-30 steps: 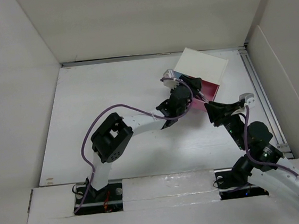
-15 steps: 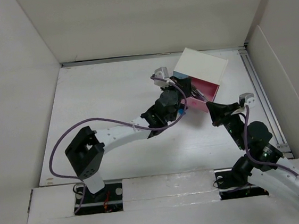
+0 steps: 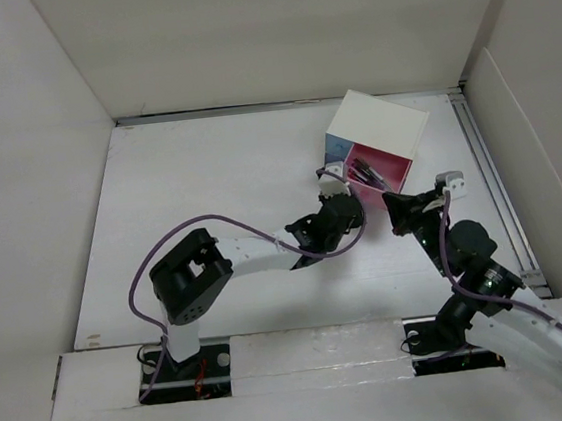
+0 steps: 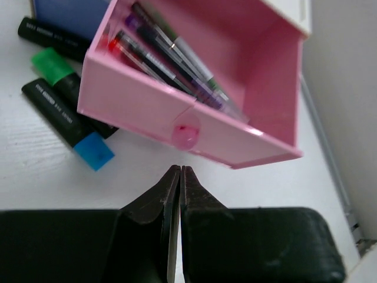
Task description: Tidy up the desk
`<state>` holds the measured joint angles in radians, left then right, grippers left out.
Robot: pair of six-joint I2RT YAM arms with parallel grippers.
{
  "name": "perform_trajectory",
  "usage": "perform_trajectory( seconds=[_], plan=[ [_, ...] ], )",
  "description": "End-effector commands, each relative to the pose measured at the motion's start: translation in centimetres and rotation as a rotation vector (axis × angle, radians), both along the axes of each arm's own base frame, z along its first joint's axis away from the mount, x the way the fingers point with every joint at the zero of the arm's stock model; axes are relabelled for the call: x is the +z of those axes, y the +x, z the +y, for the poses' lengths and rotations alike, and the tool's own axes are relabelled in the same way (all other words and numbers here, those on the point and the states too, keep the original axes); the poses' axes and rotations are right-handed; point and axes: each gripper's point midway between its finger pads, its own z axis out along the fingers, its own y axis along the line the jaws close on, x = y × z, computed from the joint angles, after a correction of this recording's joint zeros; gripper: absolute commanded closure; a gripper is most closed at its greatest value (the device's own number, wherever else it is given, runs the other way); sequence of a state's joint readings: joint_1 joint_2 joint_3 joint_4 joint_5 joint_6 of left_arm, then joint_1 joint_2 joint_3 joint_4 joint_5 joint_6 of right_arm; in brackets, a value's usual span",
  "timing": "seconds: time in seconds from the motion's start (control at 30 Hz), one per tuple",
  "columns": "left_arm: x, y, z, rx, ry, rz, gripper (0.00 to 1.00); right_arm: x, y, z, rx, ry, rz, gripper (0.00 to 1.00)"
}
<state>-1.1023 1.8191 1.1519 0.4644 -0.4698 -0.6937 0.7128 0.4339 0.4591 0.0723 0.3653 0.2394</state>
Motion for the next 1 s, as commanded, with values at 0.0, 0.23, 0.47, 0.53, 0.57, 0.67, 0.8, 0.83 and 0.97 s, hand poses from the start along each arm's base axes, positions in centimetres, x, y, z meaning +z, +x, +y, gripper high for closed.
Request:
perform_trajectory(
  seconds=[0.0,0.23,0.47,0.53,0.57,0.67,0.8,0.83,0.97],
  plan=[
    [1.4,0.3,-1.2,-0.028,-0.004,-0.02,1.0,2.0,0.3,-0.5,-0.03,0.016,-0.017,1.0],
    [0.6,1.1,-2.4,-0.036,0.038,-0.034,1.0,4.9,-0.6,-0.4,0.008,0.032,-0.057,1.0],
    [0.5,1.7,-3.7,-0.048,0.041,-0.049,1.0,5.3,-0.6,-0.3,0.012,0.031,-0.064,1.0],
    [1.2,2.3,-3.9,-0.047,0.03,-0.061,1.0,5.5,-0.6,-0.3,0.013,0.031,-0.068,1.0],
    [1.0,2.4,-4.1,-0.047,0.032,-0.061,1.0,5.5,-0.6,-0.2,0.016,0.031,-0.069,1.0],
    [1.5,3.3,-4.7,-0.046,0.029,-0.078,1.0,5.8,-0.7,-0.3,0.015,0.036,-0.074,1.0],
    [1.9,4.3,-5.3,-0.042,0.026,-0.089,1.0,5.8,-0.7,-0.4,0.015,0.035,-0.076,1.0],
    [2.1,4.4,-5.6,-0.042,0.02,-0.092,1.0,5.7,-0.7,-0.4,0.013,0.033,-0.075,1.0],
    [2.5,5.8,-6.1,-0.016,0.02,-0.111,1.0,5.9,-0.7,-0.6,0.004,0.041,-0.078,1.0]
  ],
)
